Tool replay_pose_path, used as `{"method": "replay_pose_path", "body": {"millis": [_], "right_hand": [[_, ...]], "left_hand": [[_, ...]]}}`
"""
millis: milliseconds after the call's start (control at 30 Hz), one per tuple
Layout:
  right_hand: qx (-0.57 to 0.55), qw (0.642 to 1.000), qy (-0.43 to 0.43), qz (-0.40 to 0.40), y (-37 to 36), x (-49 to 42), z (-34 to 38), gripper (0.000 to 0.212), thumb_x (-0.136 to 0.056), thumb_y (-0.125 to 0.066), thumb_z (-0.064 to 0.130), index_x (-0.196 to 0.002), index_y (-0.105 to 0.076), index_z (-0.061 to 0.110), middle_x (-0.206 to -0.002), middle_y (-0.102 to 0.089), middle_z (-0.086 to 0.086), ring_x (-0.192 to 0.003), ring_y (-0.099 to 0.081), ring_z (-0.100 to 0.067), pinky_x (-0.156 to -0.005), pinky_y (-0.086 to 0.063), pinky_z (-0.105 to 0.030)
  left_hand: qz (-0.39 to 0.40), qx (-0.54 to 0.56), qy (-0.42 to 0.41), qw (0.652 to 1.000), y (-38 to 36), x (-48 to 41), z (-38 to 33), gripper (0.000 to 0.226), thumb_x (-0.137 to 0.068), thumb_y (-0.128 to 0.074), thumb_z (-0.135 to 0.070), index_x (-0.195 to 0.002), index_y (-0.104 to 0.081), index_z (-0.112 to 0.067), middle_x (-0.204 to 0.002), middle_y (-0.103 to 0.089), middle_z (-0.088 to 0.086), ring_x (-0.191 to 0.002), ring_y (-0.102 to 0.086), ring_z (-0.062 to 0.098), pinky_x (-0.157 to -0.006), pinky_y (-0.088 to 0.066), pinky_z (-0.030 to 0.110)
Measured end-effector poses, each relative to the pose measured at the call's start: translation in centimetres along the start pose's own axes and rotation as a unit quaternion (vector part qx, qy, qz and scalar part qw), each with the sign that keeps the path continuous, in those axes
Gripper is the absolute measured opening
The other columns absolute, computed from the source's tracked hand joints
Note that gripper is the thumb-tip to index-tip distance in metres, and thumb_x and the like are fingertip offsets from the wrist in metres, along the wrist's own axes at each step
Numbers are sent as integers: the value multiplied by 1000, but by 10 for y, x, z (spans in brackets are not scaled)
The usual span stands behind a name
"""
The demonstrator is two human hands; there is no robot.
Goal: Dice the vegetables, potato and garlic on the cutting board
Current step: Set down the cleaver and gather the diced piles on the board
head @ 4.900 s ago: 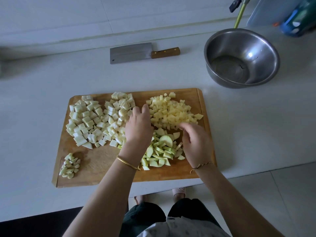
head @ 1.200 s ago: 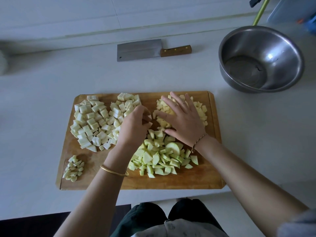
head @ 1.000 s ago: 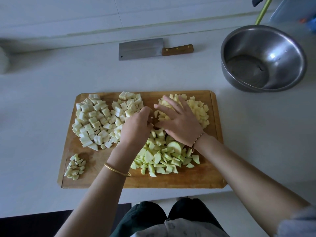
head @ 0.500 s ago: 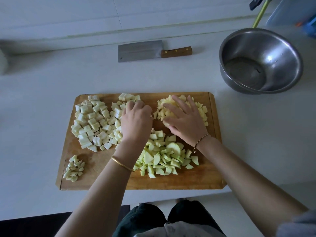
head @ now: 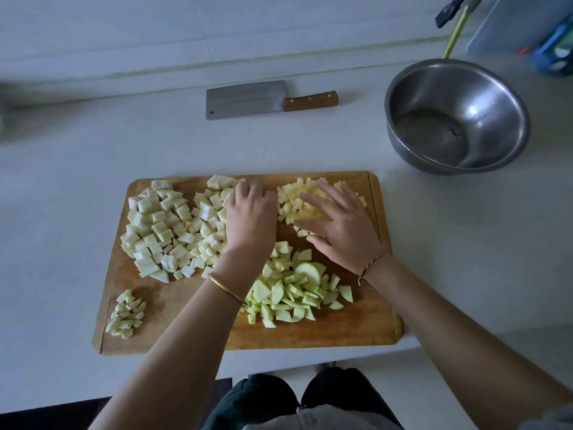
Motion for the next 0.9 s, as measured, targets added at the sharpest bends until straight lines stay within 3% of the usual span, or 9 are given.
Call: {"method": "replay_pose_path", "body": {"millis": [133,200,267,333,433,533,700,900], "right_hand": [[-53,997,-29,-45,16,5,-6,20,-85,-62,25,-100,-75,21,-133,-58,-1,-135,-38,-26,-112,-26,-53],[-71,991,-57,-100,22,10,-14,22,-87,-58,18,-100,-74,12,-126,-63,-5,-129,-45,-28,-108,-35,-50],[-97,975,-121,-159,26,18,-26,25,-88,-52,9,-104,-72,5,-122,-65,-11,-123,-51,-27,-104,-42,-39],[-134,952,-202,-189,25,28,-36,30,-91,-47,3,-111,-69,2,-124,-62,-13,-122,-52,-23,-105,-39,-25],[-177,925,-277,-190,18,35,-43,33,-94,-44,4,-122,-61,-1,-129,-58,-16,-123,-52,-24,-106,-37,-23],[-216,904,-326,-175,9,30,-45,38,-95,-43,10,-128,-54,-4,-134,-54,-18,-126,-47,-22,-107,-34,-23],[-212,912,-310,-164,-1,13,-44,37,-96,-45,12,-125,-55,-10,-128,-57,-23,-123,-51,-31,-106,-27,-10],[-172,940,-265,-133,-8,3,-50,45,-97,-41,27,-121,-61,-5,-123,-62,-19,-121,-55,-32,-104,-41,-34]], "left_hand": [[22,221,56,973,3,3,-12,45,-85,-37,12,-124,-53,-5,-127,-48,12,-118,-45,27,-89,-38,26],[19,312,103,944,5,6,-16,59,-85,-33,14,-140,-41,-7,-143,-39,10,-131,-37,21,-96,-27,14],[53,377,126,916,0,8,-23,69,-83,-34,14,-148,-27,-8,-153,-27,9,-140,-24,17,-102,-18,14],[104,409,137,896,-7,11,-30,74,-83,-36,12,-151,-16,-9,-157,-17,8,-145,-13,18,-112,-13,23],[132,396,136,899,-17,12,-35,65,-94,-40,-13,-152,-10,-11,-160,-8,8,-147,-3,18,-119,-9,37],[108,332,124,929,-25,5,-37,62,-101,-28,-40,-152,-10,-9,-160,-7,9,-147,-1,17,-119,-5,36],[81,329,146,930,-39,-4,-38,59,-102,-24,-36,-152,-10,-8,-160,-6,9,-147,3,17,-120,0,33],[55,320,130,937,-43,-17,-49,55,-103,-25,-29,-152,-13,-8,-160,-9,7,-147,1,16,-120,0,31]]}}
Point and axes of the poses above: each hand's wrist, its own x-axis away from the middle knuckle, its own y-axis out of the back of the hand, z = x × y, the point moved 5 cm from there along -x, towards the middle knuckle
